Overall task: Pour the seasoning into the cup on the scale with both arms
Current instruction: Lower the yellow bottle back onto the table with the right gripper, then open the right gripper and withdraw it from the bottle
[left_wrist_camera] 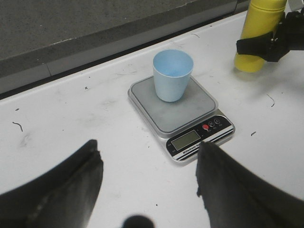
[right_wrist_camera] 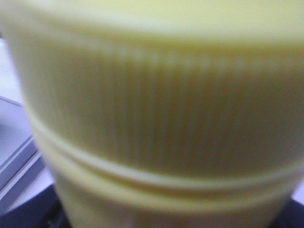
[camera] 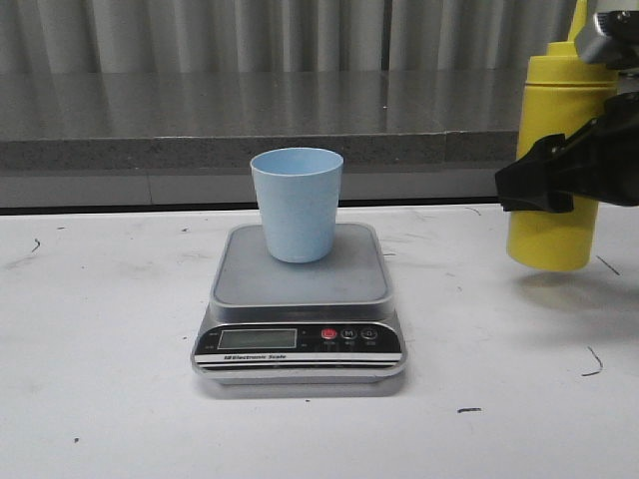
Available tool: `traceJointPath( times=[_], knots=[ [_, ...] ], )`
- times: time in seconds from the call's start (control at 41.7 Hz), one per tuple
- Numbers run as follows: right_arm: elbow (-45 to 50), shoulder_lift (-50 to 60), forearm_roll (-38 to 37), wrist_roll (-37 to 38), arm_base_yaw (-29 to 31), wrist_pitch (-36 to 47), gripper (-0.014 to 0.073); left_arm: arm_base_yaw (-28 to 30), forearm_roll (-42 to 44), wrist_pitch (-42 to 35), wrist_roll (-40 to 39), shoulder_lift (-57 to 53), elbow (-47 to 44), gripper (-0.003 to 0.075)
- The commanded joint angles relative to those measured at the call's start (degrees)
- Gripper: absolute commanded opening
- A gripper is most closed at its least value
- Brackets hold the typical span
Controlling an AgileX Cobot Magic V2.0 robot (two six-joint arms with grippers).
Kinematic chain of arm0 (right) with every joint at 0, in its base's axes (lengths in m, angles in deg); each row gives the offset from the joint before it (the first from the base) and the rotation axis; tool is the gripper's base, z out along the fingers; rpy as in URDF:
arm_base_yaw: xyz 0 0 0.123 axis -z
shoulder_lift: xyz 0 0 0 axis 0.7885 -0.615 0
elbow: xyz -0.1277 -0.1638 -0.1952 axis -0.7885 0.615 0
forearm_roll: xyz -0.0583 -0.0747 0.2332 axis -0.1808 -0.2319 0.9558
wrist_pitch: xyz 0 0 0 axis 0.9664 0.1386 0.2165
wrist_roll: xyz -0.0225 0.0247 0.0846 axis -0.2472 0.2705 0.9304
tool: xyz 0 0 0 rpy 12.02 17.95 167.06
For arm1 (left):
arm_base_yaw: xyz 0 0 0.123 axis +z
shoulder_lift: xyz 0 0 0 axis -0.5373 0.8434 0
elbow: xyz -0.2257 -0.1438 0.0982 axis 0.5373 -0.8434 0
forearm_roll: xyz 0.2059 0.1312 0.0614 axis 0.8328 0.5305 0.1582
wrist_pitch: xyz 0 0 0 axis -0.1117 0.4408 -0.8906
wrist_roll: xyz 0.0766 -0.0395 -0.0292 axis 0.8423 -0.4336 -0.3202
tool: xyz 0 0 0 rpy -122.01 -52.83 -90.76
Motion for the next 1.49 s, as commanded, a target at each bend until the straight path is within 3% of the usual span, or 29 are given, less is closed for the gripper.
traceJointPath(
  times=[0.0,0.192,0.408,0.648,0.768,1.056,1.465],
  knots=[
    [-1.41,-0.88,3.76,-5.36,0.26,12.76,0.0363,0.10,-0.23,-3.95,-0.46,0.11,1.40,0.0428],
    [-1.43,-7.13,8.58,-7.91,0.26,22.36,0.0363,0.10,-0.23,-3.95,-0.46,0.11,1.40,0.0428],
    [-1.51,-10.27,8.99,-14.03,0.26,23.27,0.0372,0.10,-0.23,-3.95,-0.46,0.11,1.40,0.0428],
    [-1.51,-10.33,8.93,-16.26,0.26,23.04,0.0606,0.10,-0.23,-3.95,-0.46,0.11,1.40,0.0428],
    [-1.43,-10.22,8.93,-15.37,0.26,22.62,0.0661,0.10,-0.23,-3.95,-0.46,0.11,1.40,0.0428],
    [-0.39,-5.96,8.71,-14.00,0.15,13.67,0.0654,0.10,-0.23,-3.95,-0.46,0.11,1.40,0.0428],
    [0.55,7.65,-0.60,8.05,0.15,-14.06,0.0654,0.10,-0.23,-3.95,-0.46,0.11,1.40,0.0428]
  ],
)
